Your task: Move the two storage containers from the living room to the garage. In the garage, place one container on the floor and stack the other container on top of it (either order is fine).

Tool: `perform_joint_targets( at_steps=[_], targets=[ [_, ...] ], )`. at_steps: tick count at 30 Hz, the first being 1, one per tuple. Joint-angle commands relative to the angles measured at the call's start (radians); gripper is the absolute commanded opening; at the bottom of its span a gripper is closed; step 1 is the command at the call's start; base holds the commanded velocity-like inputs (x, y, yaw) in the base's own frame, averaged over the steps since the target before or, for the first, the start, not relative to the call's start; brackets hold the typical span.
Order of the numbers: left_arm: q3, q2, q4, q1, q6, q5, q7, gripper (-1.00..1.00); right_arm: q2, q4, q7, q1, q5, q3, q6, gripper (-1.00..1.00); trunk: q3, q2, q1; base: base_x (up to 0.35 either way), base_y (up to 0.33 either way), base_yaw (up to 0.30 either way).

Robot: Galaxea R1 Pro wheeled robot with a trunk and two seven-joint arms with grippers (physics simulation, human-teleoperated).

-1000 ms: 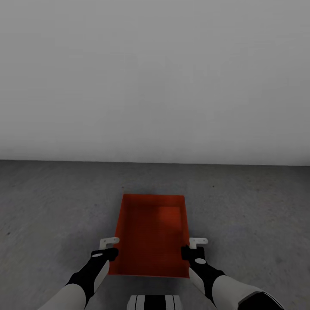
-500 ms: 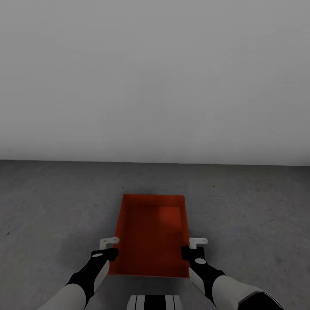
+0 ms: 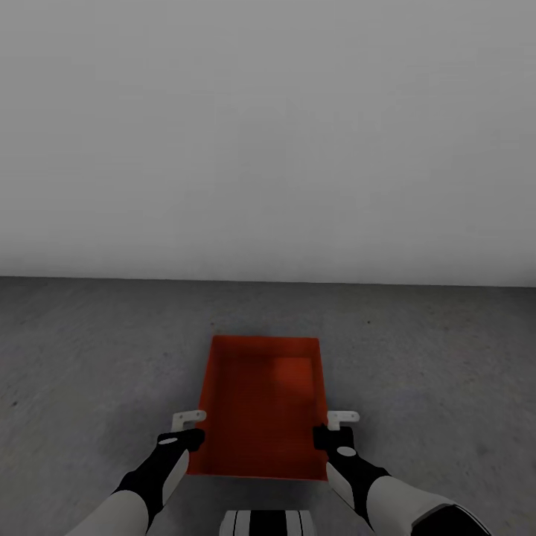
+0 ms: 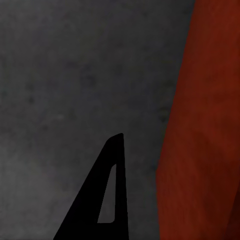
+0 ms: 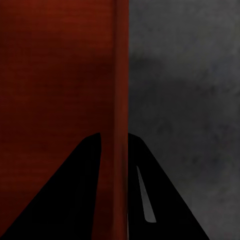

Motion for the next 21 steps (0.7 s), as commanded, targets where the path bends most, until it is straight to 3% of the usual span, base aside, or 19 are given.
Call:
perform_joint_targets(
  at_steps=[1, 2, 21],
  targets=[
    [0.01, 0.007, -0.003, 0.0, 0.007, -0.016, 0.007, -1.0, 0.0, 0.003, -0.009, 0.0, -0.019, 0.018, -0.008, -1.0, -0.001, 0.0, 0.0, 0.0, 0.0, 0.0],
    [0.01, 0.007, -0.003, 0.0, 0.008, -0.015, 0.007, 1.0, 0.0, 0.003, -0.009, 0.0, -0.018, 0.018, -0.008, 1.0, -0.001, 0.0, 0.0, 0.0, 0.0, 0.0],
    [0.007, 0.004, -0.004, 0.0, 0.003, -0.022, 0.006, 1.0, 0.0, 0.003, -0.009, 0.0, -0.014, 0.018, -0.012, 1.0, -0.001, 0.0, 0.0, 0.0, 0.0, 0.0]
  ],
)
